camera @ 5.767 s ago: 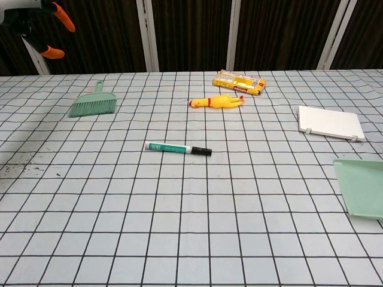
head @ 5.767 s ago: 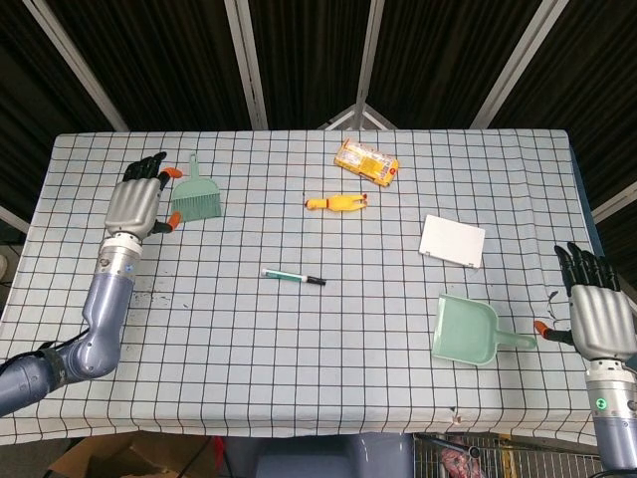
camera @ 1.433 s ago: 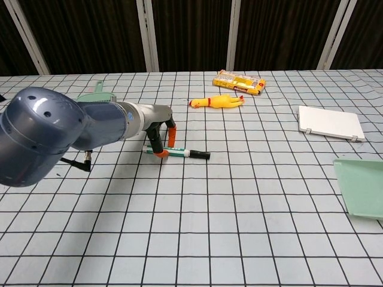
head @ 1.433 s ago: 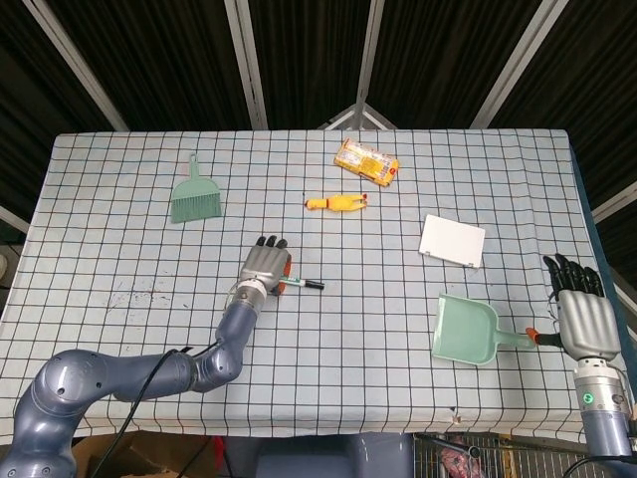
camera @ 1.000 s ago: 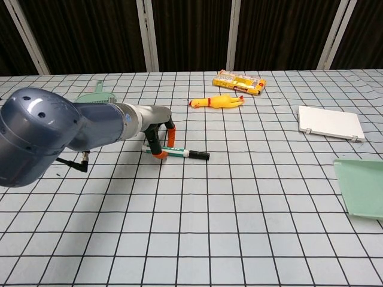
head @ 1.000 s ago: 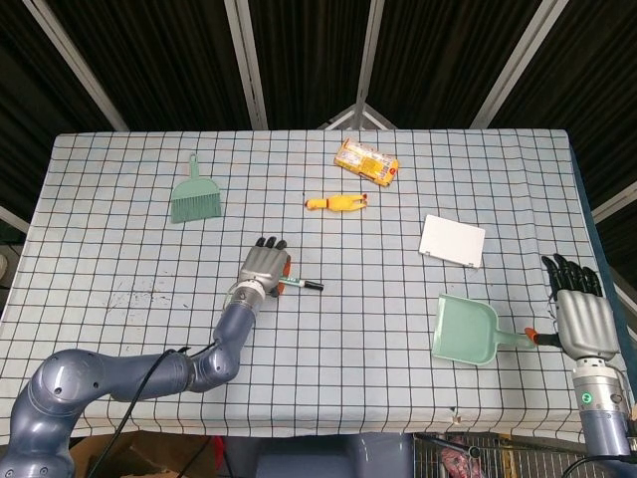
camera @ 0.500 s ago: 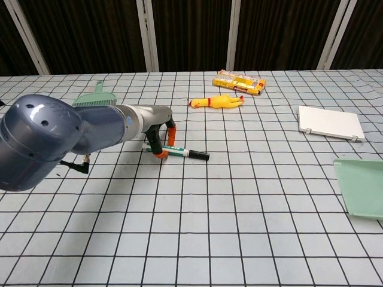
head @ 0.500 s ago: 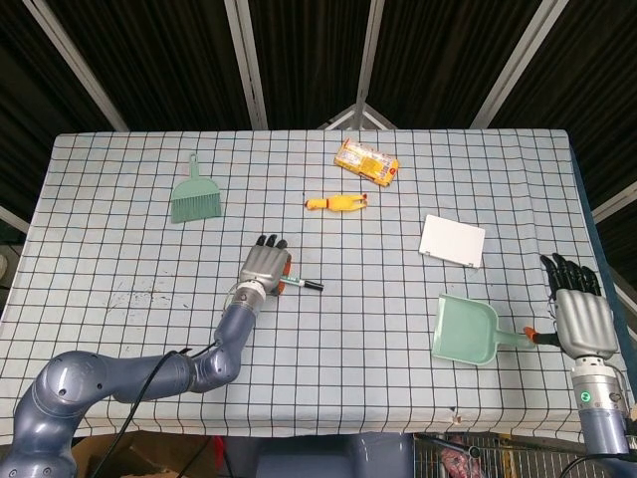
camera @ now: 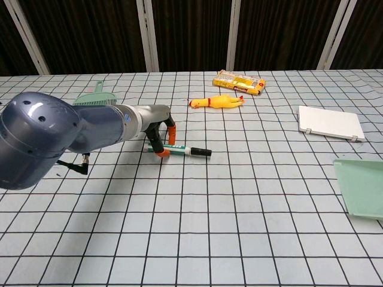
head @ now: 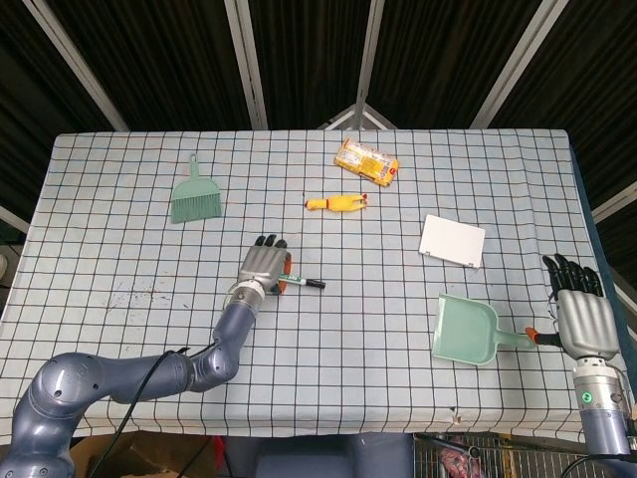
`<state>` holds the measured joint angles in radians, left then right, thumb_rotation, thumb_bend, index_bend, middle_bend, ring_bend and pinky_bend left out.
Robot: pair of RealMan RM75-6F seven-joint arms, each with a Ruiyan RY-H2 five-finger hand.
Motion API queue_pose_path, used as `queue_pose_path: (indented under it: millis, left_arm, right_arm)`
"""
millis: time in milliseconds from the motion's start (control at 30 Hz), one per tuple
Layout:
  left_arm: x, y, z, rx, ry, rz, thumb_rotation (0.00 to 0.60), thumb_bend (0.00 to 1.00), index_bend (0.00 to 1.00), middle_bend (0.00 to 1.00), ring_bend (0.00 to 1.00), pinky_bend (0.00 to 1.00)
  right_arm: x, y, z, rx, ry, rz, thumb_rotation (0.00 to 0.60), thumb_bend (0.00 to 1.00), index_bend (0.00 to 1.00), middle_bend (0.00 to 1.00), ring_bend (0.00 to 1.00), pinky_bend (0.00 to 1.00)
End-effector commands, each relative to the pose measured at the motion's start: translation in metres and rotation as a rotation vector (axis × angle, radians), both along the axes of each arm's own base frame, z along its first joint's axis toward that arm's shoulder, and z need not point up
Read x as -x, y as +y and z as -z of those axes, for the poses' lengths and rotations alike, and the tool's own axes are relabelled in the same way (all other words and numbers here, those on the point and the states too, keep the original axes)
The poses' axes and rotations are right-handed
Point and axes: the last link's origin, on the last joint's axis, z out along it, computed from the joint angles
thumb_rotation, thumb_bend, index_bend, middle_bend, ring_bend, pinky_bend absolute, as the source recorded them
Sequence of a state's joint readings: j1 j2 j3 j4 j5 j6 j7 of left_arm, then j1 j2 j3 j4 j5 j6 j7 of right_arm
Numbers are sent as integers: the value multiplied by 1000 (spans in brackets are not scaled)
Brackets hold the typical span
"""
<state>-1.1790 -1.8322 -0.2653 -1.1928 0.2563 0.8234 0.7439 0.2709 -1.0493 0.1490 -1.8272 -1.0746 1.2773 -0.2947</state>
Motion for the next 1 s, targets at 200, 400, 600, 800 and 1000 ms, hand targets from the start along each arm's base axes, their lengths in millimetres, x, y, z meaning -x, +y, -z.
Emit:
queue_pose_path:
  millis: [200, 400, 600, 800, 1000]
  left_arm:
    - [-6, 2, -18, -33, -57, 8, 600, 586, 604, 197, 0, 0]
    - [-25, 1, -44, -94, -53, 42, 600, 586, 608, 206, 0, 0]
    - [-38, -1, -63, -136, -67, 41, 600, 584, 607, 205, 0, 0]
    - [-55, -4, -80, -171, -56, 30, 600, 582, 606, 204, 0, 0]
    - [-76, -8, -90, -204, -79, 19, 600, 578, 606, 206, 0, 0]
  right_arm:
    - [-9, -7, 0, -10, -6, -17, 600, 94, 18, 0, 23, 0]
    - [-23, -18, 3, -26, -38, -39, 600, 94, 18, 0, 23, 0]
    - [-40, -28, 4, -31, -70, -68, 600, 94, 18, 0, 22, 0]
    - [-75, -40, 4, -44, -130, -122, 600, 94, 57, 0, 23, 0]
    - [-133, -51, 14, -100, -234, -177, 600, 95, 143, 0, 20, 0]
